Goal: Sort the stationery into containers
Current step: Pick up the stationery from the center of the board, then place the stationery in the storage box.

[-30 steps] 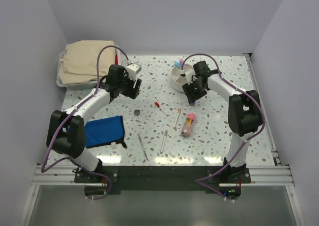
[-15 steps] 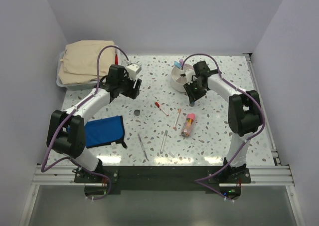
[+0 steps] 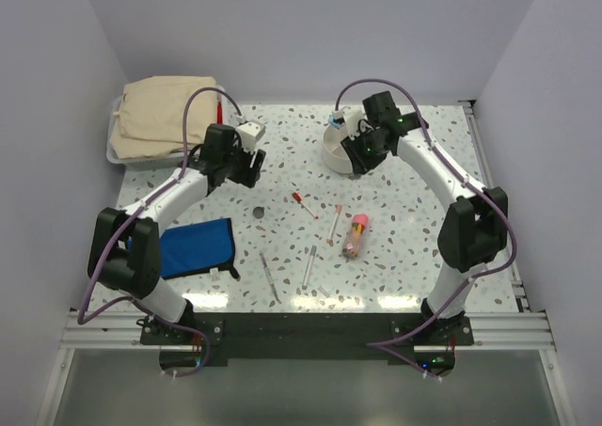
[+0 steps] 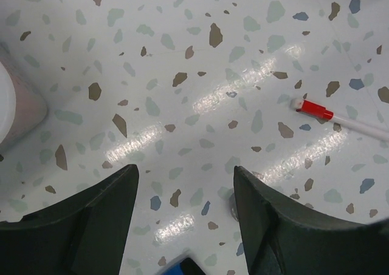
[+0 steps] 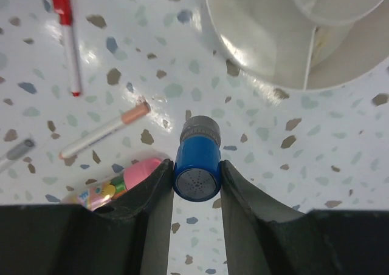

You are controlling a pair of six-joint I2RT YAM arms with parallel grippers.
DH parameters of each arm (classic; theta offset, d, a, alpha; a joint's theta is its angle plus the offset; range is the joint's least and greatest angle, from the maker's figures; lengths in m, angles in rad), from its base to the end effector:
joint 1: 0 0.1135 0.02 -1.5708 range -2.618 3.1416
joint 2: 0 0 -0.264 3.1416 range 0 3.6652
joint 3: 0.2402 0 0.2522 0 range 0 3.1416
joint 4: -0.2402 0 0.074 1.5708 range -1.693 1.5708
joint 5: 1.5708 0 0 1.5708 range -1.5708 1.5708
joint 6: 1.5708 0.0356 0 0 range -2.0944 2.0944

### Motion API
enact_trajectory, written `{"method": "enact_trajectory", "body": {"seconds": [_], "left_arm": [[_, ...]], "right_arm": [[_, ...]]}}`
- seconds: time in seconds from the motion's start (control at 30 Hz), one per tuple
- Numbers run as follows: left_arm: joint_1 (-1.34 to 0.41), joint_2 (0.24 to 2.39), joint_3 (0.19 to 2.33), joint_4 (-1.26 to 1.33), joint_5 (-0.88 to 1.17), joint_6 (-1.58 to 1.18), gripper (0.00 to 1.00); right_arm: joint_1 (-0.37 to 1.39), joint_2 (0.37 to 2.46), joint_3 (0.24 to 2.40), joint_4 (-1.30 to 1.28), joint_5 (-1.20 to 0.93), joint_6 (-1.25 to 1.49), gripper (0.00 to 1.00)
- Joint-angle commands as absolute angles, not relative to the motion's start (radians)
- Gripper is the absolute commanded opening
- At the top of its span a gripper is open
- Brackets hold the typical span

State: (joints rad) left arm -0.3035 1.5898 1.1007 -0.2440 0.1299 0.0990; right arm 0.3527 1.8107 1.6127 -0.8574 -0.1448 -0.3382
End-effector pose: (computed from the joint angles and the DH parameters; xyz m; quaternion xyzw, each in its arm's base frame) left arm 0.3333 -0.1092 0.2422 0.2081 0.8880 -0.1004 0.3977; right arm 0.3628 0.1390 0.2855 -0.3439 0.9012 0.0718 0.2537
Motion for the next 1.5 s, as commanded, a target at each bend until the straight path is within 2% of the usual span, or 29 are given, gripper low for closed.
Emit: {"method": "enact_trajectory", "body": {"seconds": [0.0, 0.33, 0.63, 1.07, 1.27, 1.47], "left_arm": [[-0.301, 1.540, 1.043, -0.206, 0.028, 0.110, 0.69], [-0.233, 1.483, 0.985, -0.215, -0.064, 0.068, 0.72], [-0.173, 1.451, 0.950, -0.212, -0.159, 0.040, 0.72], [-0.085, 1.373, 0.881, -0.207, -0.342, -0.028, 0.74], [0.000, 1.313, 0.833, -0.210, -0.357, -0.061, 0.76], [0.000, 1.272, 0.810, -0.201, -0.357, -0.057, 0.76]], "right_arm": [[0.439, 1.759, 1.772, -0.914, -0.189, -0.373, 0.03], [0.632, 1.951, 2.069, -0.923, -0.218, -0.406, 0.03], [0.758, 2.152, 2.198, -0.979, -0.199, -0.466, 0.01], [0.885, 2.232, 2.180, -0.936, -0.179, -0.522, 0.01], [0.896, 2.266, 2.194, -0.914, -0.176, -0.535, 0.00], [0.894, 2.295, 2.201, -0.894, -0.161, -0.563, 0.00]]}}
